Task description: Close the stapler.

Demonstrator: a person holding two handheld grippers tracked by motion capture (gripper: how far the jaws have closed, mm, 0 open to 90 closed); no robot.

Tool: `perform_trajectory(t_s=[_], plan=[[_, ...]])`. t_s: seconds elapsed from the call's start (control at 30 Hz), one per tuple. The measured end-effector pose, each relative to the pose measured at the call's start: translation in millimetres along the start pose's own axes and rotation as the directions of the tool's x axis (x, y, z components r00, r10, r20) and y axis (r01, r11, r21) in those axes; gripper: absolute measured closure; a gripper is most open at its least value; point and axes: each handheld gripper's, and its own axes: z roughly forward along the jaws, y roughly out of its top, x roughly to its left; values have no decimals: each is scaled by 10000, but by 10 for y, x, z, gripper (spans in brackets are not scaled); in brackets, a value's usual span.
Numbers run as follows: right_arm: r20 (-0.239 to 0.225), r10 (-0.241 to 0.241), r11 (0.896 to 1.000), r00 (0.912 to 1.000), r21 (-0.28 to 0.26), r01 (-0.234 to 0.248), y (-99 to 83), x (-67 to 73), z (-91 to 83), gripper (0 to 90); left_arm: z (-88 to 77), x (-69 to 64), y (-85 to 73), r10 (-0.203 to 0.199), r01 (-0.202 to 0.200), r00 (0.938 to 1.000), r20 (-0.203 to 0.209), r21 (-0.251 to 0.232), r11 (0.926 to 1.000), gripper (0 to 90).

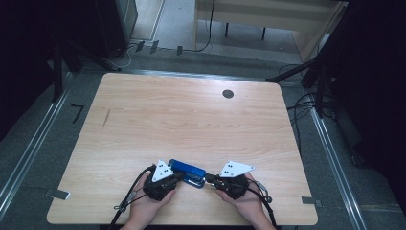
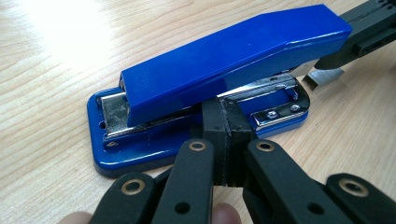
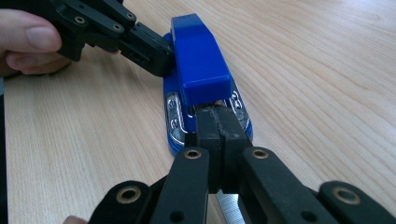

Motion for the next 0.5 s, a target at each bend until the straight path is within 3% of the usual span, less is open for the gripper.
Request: perform_trajectory(t_s=[0.5], plan=[[-22, 293, 9969, 9996, -730, -294, 84, -3, -53, 900, 1, -5, 0, 64, -64, 10000, -49, -7, 10000, 900]])
